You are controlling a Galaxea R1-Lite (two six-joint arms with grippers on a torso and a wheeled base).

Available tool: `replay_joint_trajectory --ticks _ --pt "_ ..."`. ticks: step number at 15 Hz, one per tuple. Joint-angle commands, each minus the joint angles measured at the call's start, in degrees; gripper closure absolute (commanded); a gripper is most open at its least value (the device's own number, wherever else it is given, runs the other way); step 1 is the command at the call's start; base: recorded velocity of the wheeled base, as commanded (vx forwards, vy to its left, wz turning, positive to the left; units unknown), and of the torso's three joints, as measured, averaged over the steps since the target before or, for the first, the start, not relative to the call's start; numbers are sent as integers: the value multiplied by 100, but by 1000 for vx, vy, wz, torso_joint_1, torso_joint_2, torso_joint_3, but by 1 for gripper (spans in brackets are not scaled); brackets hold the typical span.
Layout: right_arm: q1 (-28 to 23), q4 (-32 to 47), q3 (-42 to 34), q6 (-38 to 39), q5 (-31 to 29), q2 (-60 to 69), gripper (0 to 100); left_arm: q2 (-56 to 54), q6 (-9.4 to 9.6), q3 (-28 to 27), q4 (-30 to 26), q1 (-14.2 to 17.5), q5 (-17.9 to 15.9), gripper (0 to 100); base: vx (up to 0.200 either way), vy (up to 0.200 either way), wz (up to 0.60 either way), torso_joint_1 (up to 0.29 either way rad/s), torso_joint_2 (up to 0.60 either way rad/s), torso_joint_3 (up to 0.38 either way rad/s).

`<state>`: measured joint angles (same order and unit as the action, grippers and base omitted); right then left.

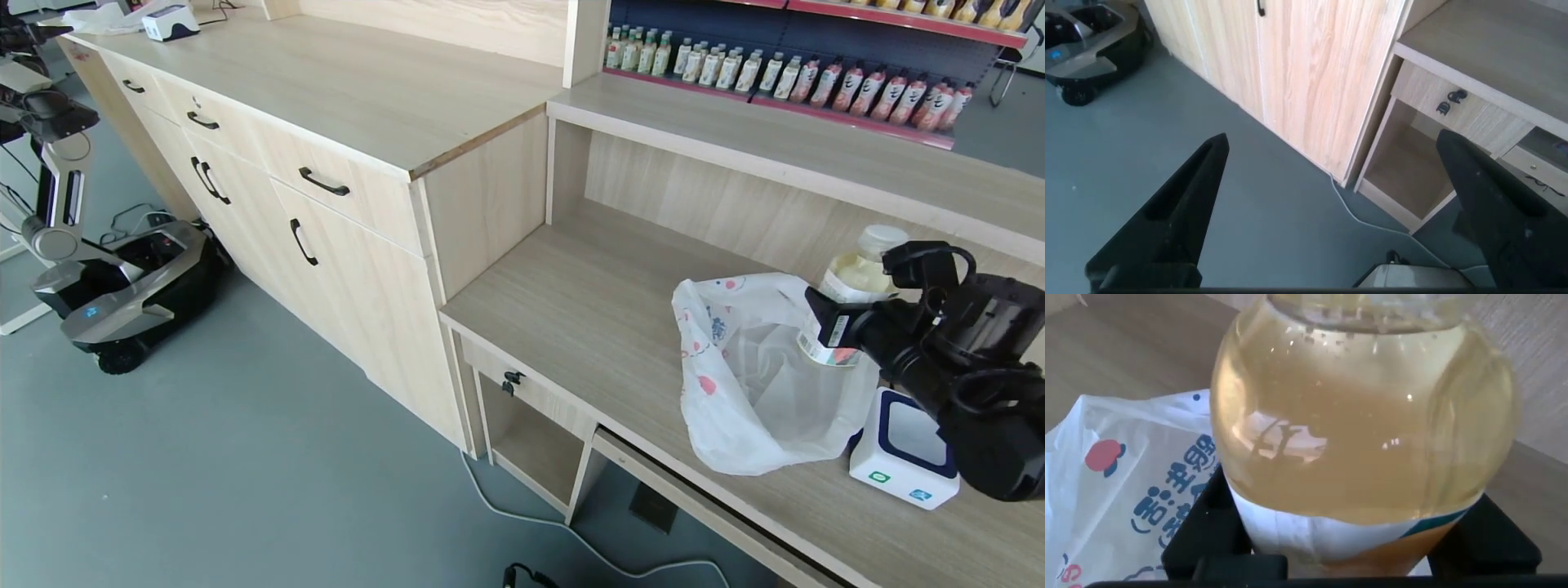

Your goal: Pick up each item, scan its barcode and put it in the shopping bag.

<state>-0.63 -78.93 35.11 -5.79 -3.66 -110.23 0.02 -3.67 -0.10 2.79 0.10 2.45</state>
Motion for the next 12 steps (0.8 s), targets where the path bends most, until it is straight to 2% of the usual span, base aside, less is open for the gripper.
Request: replay_joint_trajectory --ticks 1,7,12 --pt "292 -456 268 78 14 -1141 100 -2 -2 1 2 -1 1 0 0 0 0 0 0 0" --pt "380 -694 875 17 23 -1915 100 -2 -2 1 2 -1 1 0 0 0 0 0 0 0" --pt "371 -729 866 17 14 -2011 100 -2 -2 1 2 -1 1 0 0 0 0 0 0 0"
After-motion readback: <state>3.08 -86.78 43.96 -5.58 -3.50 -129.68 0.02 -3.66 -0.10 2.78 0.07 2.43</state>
